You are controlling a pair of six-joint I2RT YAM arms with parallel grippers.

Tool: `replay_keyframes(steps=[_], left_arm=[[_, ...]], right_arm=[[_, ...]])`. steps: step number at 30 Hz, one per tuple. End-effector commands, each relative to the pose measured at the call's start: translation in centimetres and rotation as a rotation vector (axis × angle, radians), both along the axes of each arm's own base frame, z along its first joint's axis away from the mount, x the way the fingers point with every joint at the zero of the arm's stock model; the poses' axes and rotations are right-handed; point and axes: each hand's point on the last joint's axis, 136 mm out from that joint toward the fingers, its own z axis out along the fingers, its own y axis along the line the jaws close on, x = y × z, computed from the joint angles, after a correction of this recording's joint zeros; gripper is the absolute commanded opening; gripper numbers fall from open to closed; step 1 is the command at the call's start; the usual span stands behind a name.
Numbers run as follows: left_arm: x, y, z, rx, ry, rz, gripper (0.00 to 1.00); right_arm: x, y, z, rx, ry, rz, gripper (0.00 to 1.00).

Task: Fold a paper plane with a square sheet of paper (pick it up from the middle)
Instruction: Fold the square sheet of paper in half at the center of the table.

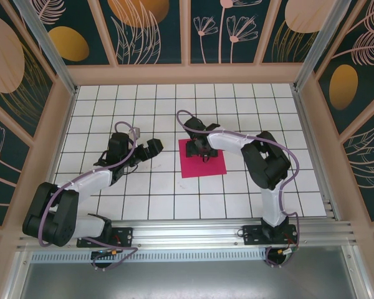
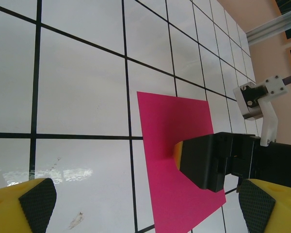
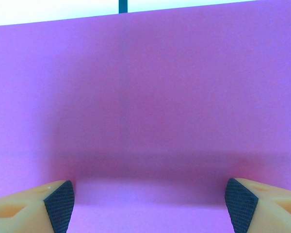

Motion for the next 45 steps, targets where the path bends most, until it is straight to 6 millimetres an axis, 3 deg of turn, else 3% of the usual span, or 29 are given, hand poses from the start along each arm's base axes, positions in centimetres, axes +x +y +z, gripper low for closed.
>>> replay_keyframes(steps=[1, 8, 15, 23, 28, 37, 40, 45], left_arm=[[0.6, -0.7, 1.4, -0.003, -0.048, -0.034, 0.99], [0.3, -0.6, 1.1, 0.001, -0.039, -0.036, 0.99], [0.3, -0.6, 1.3, 0.001, -0.04, -0.037, 0.98], [0.3, -0.6, 1.1, 0.002, -0.033, -0.035, 0.99], [0.4, -0.6, 1.0, 0.002, -0.029, -0.035, 0.99], [0.4, -0.7, 1.0, 0.001, -0.028, -0.039, 0.98], [0.4, -0.7, 0.8, 0.004, -0.023, -0.038, 0.98], [0.4, -0.7, 0.7, 0.004, -0.02, -0.042, 0.99]], right_arm=[[0.7, -0.2, 2.4, 0.026, -0.036, -0.022, 0.86], [-0.2, -0.2, 0.3, 0.032, 0.027, -0.009, 0.86], [-1.9, -0.1, -3.1, 0.047, 0.114, -0.003, 0.85], [-3.2, -1.3, -5.6, -0.055, 0.165, 0.022, 0.82], [-2.9, -1.2, -5.0, -0.063, 0.152, 0.023, 0.82], [-0.5, 0.6, 1.3, -0.002, 0.017, 0.042, 0.86], [-0.4, 0.5, 1.2, -0.003, 0.01, 0.035, 0.87], [-0.9, 0.3, -1.1, -0.019, 0.052, 0.031, 0.87]])
